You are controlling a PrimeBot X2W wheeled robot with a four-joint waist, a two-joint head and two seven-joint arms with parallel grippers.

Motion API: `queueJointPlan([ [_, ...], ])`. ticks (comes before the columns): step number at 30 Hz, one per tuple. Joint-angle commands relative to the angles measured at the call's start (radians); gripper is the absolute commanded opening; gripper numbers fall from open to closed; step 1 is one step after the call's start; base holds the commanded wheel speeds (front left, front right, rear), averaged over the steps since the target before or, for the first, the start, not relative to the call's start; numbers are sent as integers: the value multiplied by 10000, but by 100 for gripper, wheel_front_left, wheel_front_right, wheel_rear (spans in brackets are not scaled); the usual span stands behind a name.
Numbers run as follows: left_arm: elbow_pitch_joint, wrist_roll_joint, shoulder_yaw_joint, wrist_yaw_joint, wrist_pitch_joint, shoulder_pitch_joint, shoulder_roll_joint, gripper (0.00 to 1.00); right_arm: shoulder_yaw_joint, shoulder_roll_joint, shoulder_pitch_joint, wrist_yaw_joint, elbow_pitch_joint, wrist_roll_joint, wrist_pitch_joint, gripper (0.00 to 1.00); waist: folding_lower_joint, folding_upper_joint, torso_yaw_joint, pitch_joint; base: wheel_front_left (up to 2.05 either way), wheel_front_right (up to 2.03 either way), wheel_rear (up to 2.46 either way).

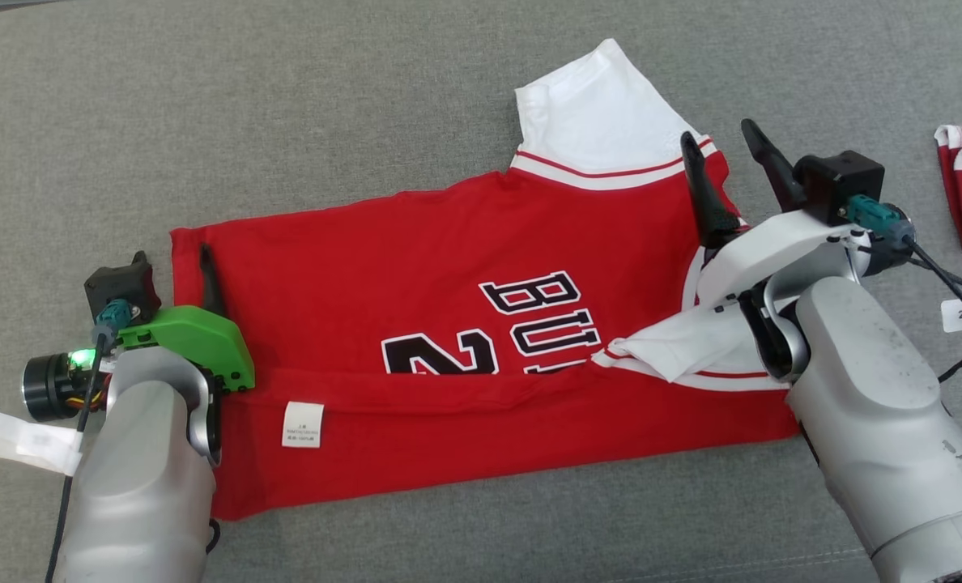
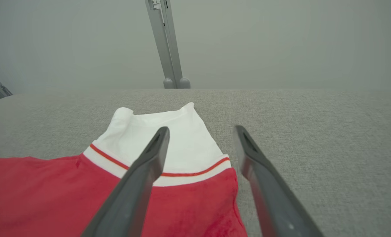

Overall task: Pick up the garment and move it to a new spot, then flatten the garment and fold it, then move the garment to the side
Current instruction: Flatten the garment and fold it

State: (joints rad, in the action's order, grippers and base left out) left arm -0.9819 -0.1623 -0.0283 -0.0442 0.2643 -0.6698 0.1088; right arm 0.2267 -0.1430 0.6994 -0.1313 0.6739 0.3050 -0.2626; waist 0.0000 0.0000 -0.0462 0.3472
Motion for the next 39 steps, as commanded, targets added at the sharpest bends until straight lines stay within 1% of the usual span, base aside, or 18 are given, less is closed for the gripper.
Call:
queueJointPlan([
  [1, -54, 111, -23, 52, -14, -253, -7, 51, 60, -111, 220, 14, 76, 59, -27, 100, 0, 0, 73, 134, 0, 0, 0],
  [2, -57, 147, -52, 77, -14, -265, -22, 28, 100, -140, 314, 14, 143, 79, -27, 100, 0, 0, 105, 173, 0, 0, 0],
  [3, -27, 185, -98, 89, -14, -275, -37, 0, 149, -190, 454, 12, 228, 102, -27, 100, 0, 0, 149, 221, 0, 0, 0],
  [9, 372, 246, -266, 260, -11, -488, -171, 0, 362, -477, 1494, 12, 1033, 200, -21, 100, 0, 0, 524, 519, 0, 0, 0],
  [12, 853, 390, -441, 332, -8, -543, -265, 0, 465, -547, 2140, 14, 1475, 130, 18, 100, 0, 0, 747, 713, 0, 0, 0],
  [19, 1448, 449, -813, 427, -8, -627, -482, 0, 525, -667, 3392, 14, 2720, 36, 547, 100, 0, 0, 1361, 1204, 0, 0, 0],
  [25, 1847, 223, -1240, 463, -8, -754, -556, 0, 624, -884, 4207, 14, 3848, 93, 1354, 100, 0, 0, 1953, 1634, 0, 0, 0],
  [27, 1979, -37, -1501, 488, -8, -790, -560, 0, 692, -1008, 4471, 14, 4189, -31, 1516, 100, 0, 0, 2099, 1731, 0, 0, 0],
  [29, 2079, -226, -1775, 426, -8, -814, -563, 0, 705, -1092, 4652, 14, 4542, -87, 1640, 100, 0, 0, 2213, 1798, 0, 0, 0],
  [32, 2169, -530, -2124, 299, -8, -816, -560, 0, 791, -1041, 4830, 12, 4947, -135, 1753, 100, 0, 0, 2305, 1831, 0, 0, 0],
  [33, 2193, -596, -2189, 243, -8, -819, -559, 0, 821, -1022, 4860, 14, 5038, -130, 1751, 90, 0, 0, 2315, 1832, 0, 0, 0],
  [34, 2256, -651, -2250, 208, -8, -820, -560, 0, 859, -1002, 4863, 12, 5129, -111, 1731, 45, 0, 0, 2322, 1826, 0, 0, 0],
  [35, 2293, -653, -2290, 155, -8, -803, -560, 0, 923, -994, 4865, 12, 5183, -121, 1695, 9, 0, 0, 2316, 1814, 0, 0, 0],
  [36, 2316, -667, -2320, 119, -8, -769, -559, 0, 971, -1023, 4883, 12, 5244, -135, 1663, 0, 0, 0, 2295, 1788, 0, 0, 0],
  [39, 2392, -679, -2304, 30, -8, -686, -555, 0, 995, -1179, 4986, 15, 5342, -159, 1331, 0, 0, 0, 2212, 1679, 0, 0, 0],
])
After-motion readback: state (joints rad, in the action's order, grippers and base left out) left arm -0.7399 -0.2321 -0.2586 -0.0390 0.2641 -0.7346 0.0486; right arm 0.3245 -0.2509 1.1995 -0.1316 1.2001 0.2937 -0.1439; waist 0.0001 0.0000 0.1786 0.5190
